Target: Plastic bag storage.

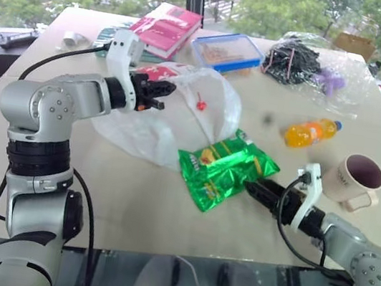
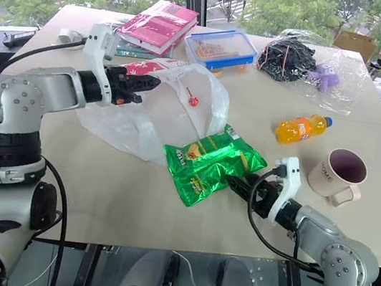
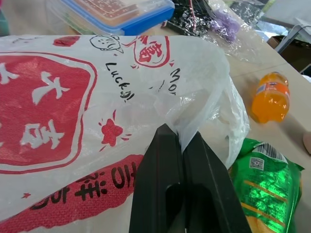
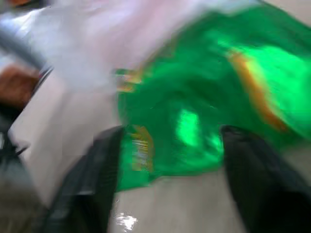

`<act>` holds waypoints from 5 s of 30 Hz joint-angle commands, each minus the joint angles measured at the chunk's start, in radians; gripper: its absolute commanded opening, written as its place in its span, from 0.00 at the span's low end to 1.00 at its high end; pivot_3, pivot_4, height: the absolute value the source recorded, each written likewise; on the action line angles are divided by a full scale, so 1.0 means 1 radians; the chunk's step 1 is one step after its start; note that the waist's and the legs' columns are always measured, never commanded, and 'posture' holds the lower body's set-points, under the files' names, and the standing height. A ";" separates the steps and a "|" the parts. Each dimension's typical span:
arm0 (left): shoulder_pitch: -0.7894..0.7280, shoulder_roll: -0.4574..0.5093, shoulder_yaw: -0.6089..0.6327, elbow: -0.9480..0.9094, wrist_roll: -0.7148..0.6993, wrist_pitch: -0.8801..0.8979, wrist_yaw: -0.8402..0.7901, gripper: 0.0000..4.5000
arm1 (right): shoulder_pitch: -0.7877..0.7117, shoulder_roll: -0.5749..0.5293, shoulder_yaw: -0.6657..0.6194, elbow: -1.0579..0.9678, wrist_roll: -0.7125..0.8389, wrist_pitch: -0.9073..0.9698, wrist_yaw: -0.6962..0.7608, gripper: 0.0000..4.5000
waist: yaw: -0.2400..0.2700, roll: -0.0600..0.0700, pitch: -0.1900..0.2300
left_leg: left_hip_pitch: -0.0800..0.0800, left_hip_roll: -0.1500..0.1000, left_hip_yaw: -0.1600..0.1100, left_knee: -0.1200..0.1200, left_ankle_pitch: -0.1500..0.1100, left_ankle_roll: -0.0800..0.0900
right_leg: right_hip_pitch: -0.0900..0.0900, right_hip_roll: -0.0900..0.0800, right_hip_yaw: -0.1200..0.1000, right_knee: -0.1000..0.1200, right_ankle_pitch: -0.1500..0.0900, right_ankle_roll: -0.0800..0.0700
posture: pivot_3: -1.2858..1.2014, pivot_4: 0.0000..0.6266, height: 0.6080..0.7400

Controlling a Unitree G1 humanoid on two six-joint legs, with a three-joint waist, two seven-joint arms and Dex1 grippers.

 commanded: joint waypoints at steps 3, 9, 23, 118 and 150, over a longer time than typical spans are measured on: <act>-0.011 0.013 0.016 -0.016 -0.010 -0.010 -0.011 0.00 | -0.060 0.005 -0.025 0.086 -0.057 -0.068 -0.038 0.75 | -0.002 0.001 0.000 | 0.000 0.000 0.000 0.000 0.000 0.000 | 0.000 0.000 0.000 0.000 0.000 0.000 | 0.52 0.24 1.00; -0.010 0.017 0.022 -0.019 -0.012 -0.006 -0.010 0.00 | -0.105 0.001 0.005 0.173 -0.086 -0.118 0.047 0.75 | -0.001 0.001 0.000 | 0.000 0.000 0.000 -0.001 0.000 0.000 | 0.000 0.001 0.001 -0.001 0.000 0.000 | 0.52 0.24 1.00; -0.008 0.008 0.038 -0.029 -0.025 0.003 0.003 0.00 | -0.243 0.111 0.181 0.475 -0.267 -0.289 0.273 0.75 | -0.011 0.001 0.000 | 0.002 0.001 0.001 -0.001 0.000 0.000 | 0.000 0.003 0.002 0.000 0.000 0.000 | 0.52 0.24 1.00; 0.271 -0.001 0.068 -0.296 -0.403 -0.100 0.094 0.00 | -0.833 0.579 0.377 0.889 -0.389 -0.307 0.153 0.00 | -0.030 0.006 0.003 | -0.001 0.000 0.001 -0.006 0.002 -0.003 | -0.006 0.000 0.001 -0.001 0.000 -0.001 | 0.52 0.24 1.00; 0.088 -0.258 0.115 0.053 -0.811 -0.298 0.525 0.00 | -0.623 0.094 0.216 0.135 -0.481 -0.180 0.128 0.83 | 0.000 0.005 0.003 | -0.016 -0.002 -0.001 -0.003 0.004 -0.006 | -0.018 -0.003 -0.001 0.001 0.000 0.000 | 0.52 0.24 1.00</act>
